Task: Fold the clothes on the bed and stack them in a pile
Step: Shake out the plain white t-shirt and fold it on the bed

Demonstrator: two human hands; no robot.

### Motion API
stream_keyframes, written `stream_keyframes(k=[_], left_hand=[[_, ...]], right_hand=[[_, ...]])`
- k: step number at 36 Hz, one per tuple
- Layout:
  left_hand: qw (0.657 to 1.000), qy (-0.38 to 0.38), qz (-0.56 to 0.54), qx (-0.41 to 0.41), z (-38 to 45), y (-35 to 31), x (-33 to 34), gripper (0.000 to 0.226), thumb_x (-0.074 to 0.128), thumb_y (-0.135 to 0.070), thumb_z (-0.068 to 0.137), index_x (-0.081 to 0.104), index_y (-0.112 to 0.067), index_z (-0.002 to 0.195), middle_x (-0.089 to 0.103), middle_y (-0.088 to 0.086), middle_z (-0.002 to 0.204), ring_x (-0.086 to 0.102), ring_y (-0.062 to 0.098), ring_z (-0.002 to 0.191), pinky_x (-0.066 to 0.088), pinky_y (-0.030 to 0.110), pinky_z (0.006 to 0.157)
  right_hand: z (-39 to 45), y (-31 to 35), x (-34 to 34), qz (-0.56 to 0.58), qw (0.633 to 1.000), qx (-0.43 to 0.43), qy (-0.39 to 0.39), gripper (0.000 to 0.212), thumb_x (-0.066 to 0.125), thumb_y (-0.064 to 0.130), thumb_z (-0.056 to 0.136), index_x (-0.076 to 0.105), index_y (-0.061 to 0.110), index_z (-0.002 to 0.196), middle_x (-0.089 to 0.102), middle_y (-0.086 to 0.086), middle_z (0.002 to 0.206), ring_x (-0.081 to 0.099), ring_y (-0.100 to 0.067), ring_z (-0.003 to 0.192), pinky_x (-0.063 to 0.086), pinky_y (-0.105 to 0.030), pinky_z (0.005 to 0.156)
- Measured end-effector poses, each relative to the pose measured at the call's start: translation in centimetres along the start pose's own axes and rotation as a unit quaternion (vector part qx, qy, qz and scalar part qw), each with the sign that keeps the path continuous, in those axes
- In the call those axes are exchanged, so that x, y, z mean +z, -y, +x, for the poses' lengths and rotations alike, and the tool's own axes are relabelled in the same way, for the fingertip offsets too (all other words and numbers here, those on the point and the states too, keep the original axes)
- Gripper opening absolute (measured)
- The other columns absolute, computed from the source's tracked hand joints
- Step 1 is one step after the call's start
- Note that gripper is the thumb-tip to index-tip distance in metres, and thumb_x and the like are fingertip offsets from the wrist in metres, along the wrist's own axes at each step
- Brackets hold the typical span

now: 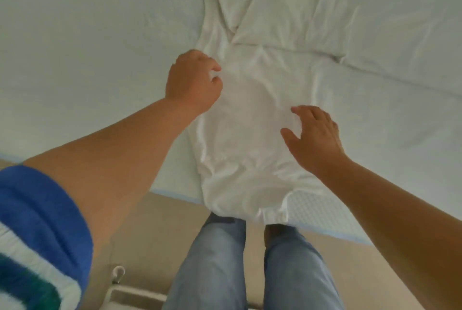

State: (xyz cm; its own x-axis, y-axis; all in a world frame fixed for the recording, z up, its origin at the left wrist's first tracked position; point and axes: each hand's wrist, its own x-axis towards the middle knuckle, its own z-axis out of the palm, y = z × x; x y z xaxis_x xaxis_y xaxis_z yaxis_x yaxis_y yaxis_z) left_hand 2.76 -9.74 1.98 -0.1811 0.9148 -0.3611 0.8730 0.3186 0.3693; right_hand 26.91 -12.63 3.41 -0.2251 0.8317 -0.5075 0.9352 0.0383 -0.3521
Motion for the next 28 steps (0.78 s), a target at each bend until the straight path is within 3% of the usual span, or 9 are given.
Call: stream_keyframes(k=[6, 8, 11, 14, 16, 19, 22, 24, 28], left_hand=[[0.966, 0.092, -0.171, -0.171, -10.9, 1.1, 2.1, 0.02, 0.056, -0.023, 0.086, 0.068, -0.021, 0.101, 0.061, -0.009, 0.084, 0.059, 0.013, 0.083, 0.04, 0.021, 0.072], [0.951, 0.104, -0.193, -0.217, -14.4, 2.0, 3.7, 0.02, 0.057, -0.024, 0.086, 0.067, -0.019, 0.102, 0.06, -0.01, 0.082, 0.058, 0.012, 0.075, 0.04, 0.022, 0.067], [0.93, 0.096, -0.22, -0.278, -18.0, 3.0, 6.4, 0.017, 0.058, -0.033, 0.086, 0.061, -0.019, 0.096, 0.06, -0.006, 0.088, 0.055, 0.016, 0.082, 0.038, 0.025, 0.07], [0.892, 0.075, -0.301, -0.328, -19.8, 2.8, 8.1, 0.021, 0.06, -0.036, 0.086, 0.057, -0.024, 0.068, 0.063, -0.003, 0.075, 0.063, 0.024, 0.083, 0.049, 0.035, 0.072], [0.845, 0.082, -0.386, -0.36, -20.6, 2.3, 9.0, 0.02, 0.061, -0.035, 0.086, 0.062, -0.023, 0.07, 0.068, 0.003, 0.082, 0.066, 0.028, 0.088, 0.053, 0.042, 0.081], [0.776, 0.08, -0.48, -0.401, -21.4, 1.8, 10.1, 0.019, 0.065, -0.038, 0.084, 0.063, -0.02, 0.079, 0.069, 0.002, 0.09, 0.066, 0.024, 0.089, 0.054, 0.038, 0.079], [0.753, 0.075, -0.509, -0.409, -22.3, 1.6, 11.0, 0.012, 0.07, -0.032, 0.081, 0.064, -0.021, 0.081, 0.07, -0.001, 0.087, 0.066, 0.018, 0.081, 0.054, 0.03, 0.07], [0.753, 0.068, -0.51, -0.411, -23.1, 1.4, 11.3, 0.009, 0.07, -0.026, 0.082, 0.064, -0.02, 0.079, 0.069, -0.003, 0.08, 0.065, 0.015, 0.074, 0.053, 0.026, 0.062], [0.742, 0.044, -0.519, -0.422, -24.4, 1.5, 11.4, 0.012, 0.062, -0.028, 0.088, 0.062, -0.018, 0.08, 0.066, -0.001, 0.086, 0.063, 0.019, 0.082, 0.052, 0.034, 0.076]], right_hand=[[-8.4, -2.0, 3.1, 0.121, 0.979, 0.156, 0.044, 0.041, 0.056, 0.03, 0.09, 0.05, 0.018, 0.129, 0.046, -0.005, 0.134, 0.042, -0.023, 0.124, 0.034, -0.033, 0.1], [-10.4, -2.9, 4.6, 0.164, 0.96, 0.22, 0.05, 0.04, 0.057, 0.03, 0.09, 0.051, 0.018, 0.128, 0.05, -0.005, 0.128, 0.048, -0.02, 0.111, 0.039, -0.032, 0.091], [-12.2, -4.2, 6.7, 0.231, 0.924, 0.3, 0.05, 0.041, 0.057, 0.034, 0.088, 0.051, 0.019, 0.126, 0.055, -0.001, 0.119, 0.047, -0.015, 0.094, 0.036, -0.028, 0.079], [-13.0, -5.0, 8.7, 0.28, 0.905, 0.318, 0.044, 0.046, 0.062, 0.037, 0.085, 0.052, 0.018, 0.126, 0.053, 0.005, 0.109, 0.047, -0.015, 0.093, 0.035, -0.029, 0.078], [-13.5, -5.0, 9.5, 0.32, 0.894, 0.31, 0.042, 0.049, 0.067, 0.039, 0.082, 0.053, 0.018, 0.124, 0.053, 0.007, 0.106, 0.049, -0.014, 0.095, 0.037, -0.03, 0.08], [-13.5, -4.5, 10.4, 0.378, 0.877, 0.288, 0.066, 0.048, 0.072, 0.037, 0.079, 0.056, 0.016, 0.119, 0.06, 0.001, 0.106, 0.057, -0.018, 0.096, 0.045, -0.033, 0.088], [-13.5, -4.0, 11.1, 0.419, 0.862, 0.27, 0.095, 0.018, 0.072, 0.029, 0.08, 0.063, 0.018, 0.091, 0.062, -0.002, 0.087, 0.057, -0.017, 0.077, 0.046, -0.031, 0.074], [-14.0, -3.8, 11.6, 0.439, 0.846, 0.285, 0.101, 0.013, 0.07, 0.023, 0.081, 0.06, 0.019, 0.074, 0.06, 0.0, 0.076, 0.055, -0.017, 0.071, 0.046, -0.031, 0.068], [-15.3, -3.9, 12.3, 0.455, 0.825, 0.322, 0.092, 0.012, 0.061, 0.012, 0.08, 0.059, 0.02, 0.071, 0.059, -0.002, 0.077, 0.056, -0.022, 0.079, 0.049, -0.042, 0.082]])
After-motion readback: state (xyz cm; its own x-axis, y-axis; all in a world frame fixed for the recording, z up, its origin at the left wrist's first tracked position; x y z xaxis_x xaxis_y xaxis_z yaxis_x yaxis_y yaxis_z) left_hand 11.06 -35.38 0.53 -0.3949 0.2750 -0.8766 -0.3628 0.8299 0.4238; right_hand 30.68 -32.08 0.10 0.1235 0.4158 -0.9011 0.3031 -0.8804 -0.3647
